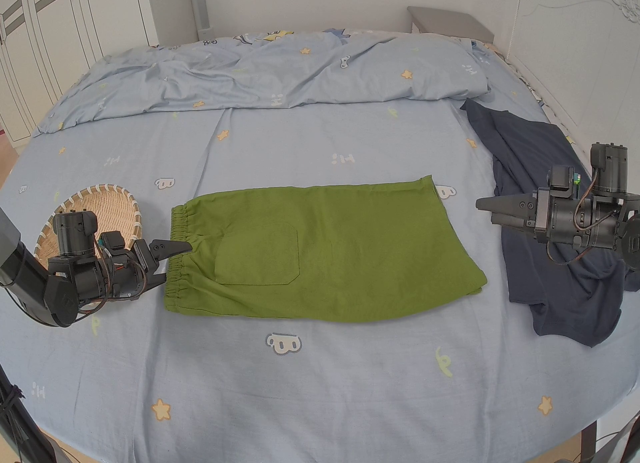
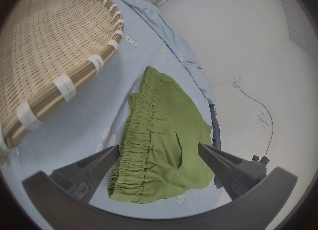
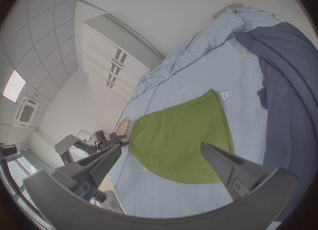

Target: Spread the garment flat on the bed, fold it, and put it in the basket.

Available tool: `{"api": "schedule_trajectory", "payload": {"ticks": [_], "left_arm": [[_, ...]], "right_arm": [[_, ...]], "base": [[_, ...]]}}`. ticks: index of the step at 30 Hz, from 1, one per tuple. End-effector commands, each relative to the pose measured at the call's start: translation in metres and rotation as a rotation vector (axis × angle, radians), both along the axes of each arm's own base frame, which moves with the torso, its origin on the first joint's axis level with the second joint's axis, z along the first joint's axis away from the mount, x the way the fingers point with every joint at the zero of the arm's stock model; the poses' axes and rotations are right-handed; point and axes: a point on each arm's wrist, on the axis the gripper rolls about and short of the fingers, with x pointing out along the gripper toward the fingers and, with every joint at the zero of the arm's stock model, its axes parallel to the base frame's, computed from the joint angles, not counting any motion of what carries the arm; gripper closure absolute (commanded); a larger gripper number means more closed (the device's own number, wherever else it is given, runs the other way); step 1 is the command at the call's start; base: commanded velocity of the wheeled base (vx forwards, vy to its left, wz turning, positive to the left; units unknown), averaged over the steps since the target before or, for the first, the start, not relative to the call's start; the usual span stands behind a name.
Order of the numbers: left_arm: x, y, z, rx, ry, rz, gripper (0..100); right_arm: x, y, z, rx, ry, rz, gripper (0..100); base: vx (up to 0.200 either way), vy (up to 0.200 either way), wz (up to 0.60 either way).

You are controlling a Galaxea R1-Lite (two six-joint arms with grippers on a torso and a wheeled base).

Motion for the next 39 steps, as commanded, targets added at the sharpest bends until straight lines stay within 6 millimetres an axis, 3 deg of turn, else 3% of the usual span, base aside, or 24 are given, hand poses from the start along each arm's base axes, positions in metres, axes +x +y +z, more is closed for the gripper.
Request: {"api": "schedule_trajectory", "payload": {"ticks": [1, 15, 30, 31, 39], "left_arm": [[0.004, -0.002, -0.008, -0.001, 0.019, -0.008, 0], [0.018, 0.001, -0.03, 0.035, 0.038, -0.022, 0], [0.041, -0.009, -0.036, -0.039, 0.068, -0.031, 0], [0.044, -0.007, -0.034, -0.071, 0.073, -0.033, 100], [0.042, -0.005, -0.029, -0.135, 0.085, -0.061, 100]], "right_arm": [[-0.001, 0.001, -0.001, -0.001, 0.003, 0.003, 0], [0.002, 0.003, -0.007, -0.005, 0.016, 0.012, 0], [0.005, 0.007, -0.012, -0.008, 0.033, 0.018, 0], [0.006, 0.007, -0.013, -0.01, 0.036, 0.018, 0], [0.015, 0.005, -0.023, -0.013, 0.065, 0.009, 0]], "base": [[0.0, 0.0, 0.0], [0.0, 0.0, 0.0], [0.0, 0.0, 0.0], [0.0, 0.0, 0.0], [0.0, 0.0, 0.0]]}}
